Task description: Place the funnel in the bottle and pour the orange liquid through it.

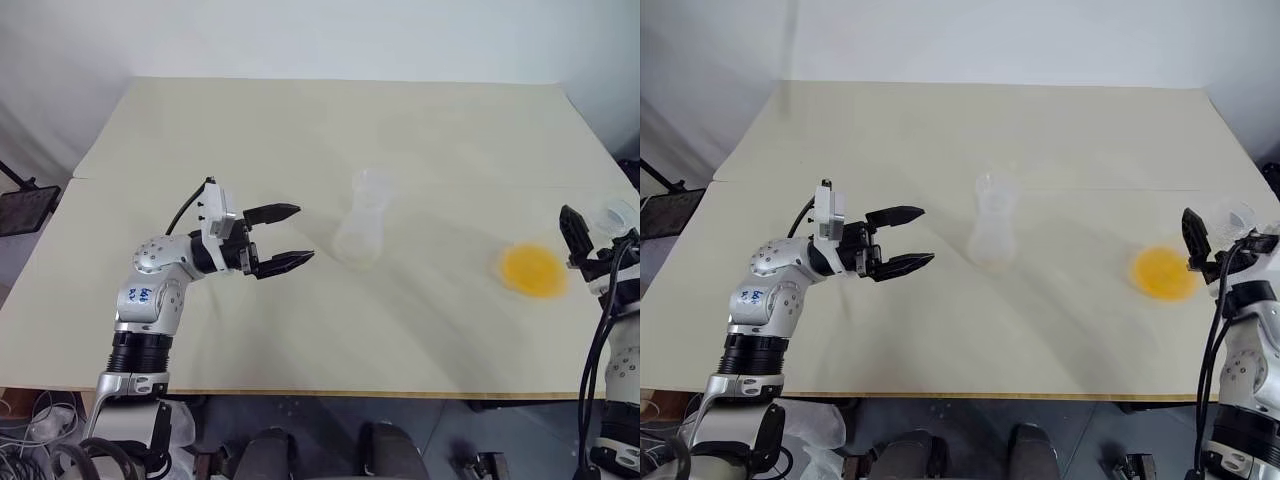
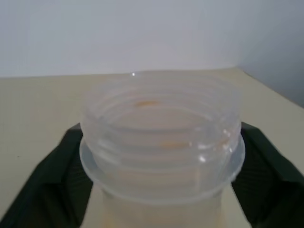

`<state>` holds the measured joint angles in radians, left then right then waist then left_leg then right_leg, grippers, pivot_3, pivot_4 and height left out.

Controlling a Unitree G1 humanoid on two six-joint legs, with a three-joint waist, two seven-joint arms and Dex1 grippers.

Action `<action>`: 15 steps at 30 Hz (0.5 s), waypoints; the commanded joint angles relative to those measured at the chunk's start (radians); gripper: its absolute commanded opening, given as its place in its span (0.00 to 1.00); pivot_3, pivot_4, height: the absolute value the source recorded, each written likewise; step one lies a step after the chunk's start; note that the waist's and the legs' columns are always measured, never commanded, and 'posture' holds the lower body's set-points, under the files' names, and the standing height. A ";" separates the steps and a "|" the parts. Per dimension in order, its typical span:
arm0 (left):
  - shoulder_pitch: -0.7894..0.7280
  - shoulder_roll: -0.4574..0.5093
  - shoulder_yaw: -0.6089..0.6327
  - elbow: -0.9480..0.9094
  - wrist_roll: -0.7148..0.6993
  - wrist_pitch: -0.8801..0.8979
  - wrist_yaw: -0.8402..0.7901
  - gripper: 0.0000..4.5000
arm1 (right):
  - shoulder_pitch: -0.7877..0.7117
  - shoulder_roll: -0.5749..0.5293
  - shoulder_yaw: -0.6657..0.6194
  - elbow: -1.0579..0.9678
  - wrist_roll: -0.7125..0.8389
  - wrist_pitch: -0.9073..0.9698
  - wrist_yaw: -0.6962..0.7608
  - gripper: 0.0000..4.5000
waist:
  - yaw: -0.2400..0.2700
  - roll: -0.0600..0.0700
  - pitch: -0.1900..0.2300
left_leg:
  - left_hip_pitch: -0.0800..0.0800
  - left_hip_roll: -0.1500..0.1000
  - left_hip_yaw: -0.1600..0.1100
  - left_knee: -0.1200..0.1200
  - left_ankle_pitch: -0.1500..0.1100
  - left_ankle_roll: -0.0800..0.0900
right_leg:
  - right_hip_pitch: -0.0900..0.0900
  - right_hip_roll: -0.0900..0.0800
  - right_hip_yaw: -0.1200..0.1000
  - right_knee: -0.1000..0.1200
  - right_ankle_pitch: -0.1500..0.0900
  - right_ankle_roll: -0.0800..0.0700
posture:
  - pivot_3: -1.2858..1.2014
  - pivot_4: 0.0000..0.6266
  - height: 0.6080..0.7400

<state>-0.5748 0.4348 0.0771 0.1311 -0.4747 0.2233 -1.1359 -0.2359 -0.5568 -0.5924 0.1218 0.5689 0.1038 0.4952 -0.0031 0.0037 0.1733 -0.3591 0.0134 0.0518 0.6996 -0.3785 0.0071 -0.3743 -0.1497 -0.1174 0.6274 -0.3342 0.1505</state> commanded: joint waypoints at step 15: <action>0.004 0.002 0.011 -0.018 -0.013 -0.031 0.014 1.00 | -0.098 -0.018 0.074 -0.131 0.000 0.015 -0.002 0.55 | -0.001 0.000 0.000 | 0.000 0.000 -0.001 0.000 0.000 0.000 | 0.000 0.000 0.000 0.000 0.000 0.000 | 0.52 0.24 1.00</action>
<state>-0.5744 0.4345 0.0770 0.1324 -0.4746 0.2070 -1.1268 -0.3087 -0.5566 -0.5150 0.0707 0.5558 0.1168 0.4955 -0.0041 0.0040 0.1735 -0.3591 0.0138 0.0505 0.6995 -0.3785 0.0070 -0.3747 -0.1495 -0.1173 0.6274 -0.3342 0.1505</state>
